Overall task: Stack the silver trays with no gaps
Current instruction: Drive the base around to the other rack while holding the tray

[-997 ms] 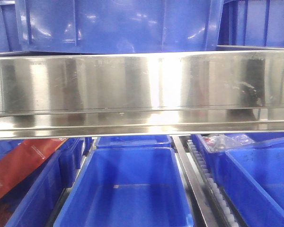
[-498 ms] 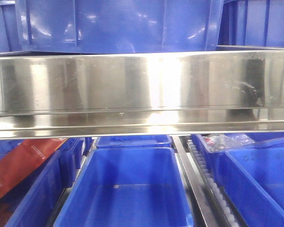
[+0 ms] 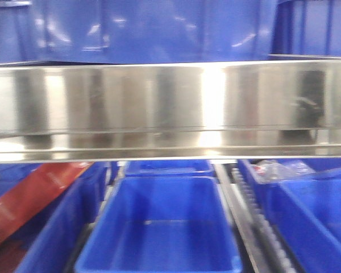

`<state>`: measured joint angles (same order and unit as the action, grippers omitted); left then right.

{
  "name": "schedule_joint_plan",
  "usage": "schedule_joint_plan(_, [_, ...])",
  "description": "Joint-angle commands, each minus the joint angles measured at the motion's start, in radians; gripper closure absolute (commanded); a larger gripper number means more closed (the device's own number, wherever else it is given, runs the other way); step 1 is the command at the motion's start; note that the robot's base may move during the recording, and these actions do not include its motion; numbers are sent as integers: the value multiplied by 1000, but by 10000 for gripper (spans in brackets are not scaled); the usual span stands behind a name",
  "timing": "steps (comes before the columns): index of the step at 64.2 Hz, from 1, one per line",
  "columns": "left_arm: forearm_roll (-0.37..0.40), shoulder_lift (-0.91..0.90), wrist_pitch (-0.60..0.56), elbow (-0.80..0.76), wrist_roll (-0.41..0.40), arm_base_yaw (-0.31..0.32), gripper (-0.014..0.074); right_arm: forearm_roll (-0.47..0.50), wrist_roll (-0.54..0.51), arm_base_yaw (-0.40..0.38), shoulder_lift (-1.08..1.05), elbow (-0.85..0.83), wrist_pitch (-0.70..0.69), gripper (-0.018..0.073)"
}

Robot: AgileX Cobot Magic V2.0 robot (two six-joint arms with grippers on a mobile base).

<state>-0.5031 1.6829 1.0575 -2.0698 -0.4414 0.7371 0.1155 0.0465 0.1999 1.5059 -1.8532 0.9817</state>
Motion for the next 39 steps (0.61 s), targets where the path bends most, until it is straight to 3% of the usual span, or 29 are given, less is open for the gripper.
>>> schedule_joint_plan(1, [-24, -8, -29, -7, 12, 4, 604, -9, -28, 1, -14, -9, -33, 628])
schedule_joint_plan(39, [-26, -8, -29, -7, 12, 4, 604, -9, -28, 1, -14, -9, -34, 628])
